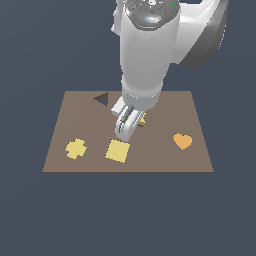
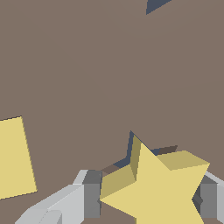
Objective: Insert a designated object into the corresponding slot on a board.
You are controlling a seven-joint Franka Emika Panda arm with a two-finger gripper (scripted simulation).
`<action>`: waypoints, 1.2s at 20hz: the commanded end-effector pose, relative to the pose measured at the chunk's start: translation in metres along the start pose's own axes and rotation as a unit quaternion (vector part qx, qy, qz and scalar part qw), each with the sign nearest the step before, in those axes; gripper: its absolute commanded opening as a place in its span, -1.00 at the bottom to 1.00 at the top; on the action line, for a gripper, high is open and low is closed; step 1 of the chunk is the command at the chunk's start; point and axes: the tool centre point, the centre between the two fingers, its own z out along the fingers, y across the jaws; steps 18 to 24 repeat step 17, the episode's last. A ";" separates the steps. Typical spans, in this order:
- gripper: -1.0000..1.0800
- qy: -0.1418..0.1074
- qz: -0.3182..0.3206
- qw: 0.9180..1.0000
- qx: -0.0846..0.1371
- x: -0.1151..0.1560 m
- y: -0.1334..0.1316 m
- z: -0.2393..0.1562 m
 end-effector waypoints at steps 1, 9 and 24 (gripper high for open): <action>-1.00 0.000 0.000 1.000 0.000 0.000 0.000 0.000; 0.92 0.000 0.002 1.000 0.001 0.000 -0.001 0.010; 0.92 0.000 0.002 1.000 0.001 0.000 -0.001 0.010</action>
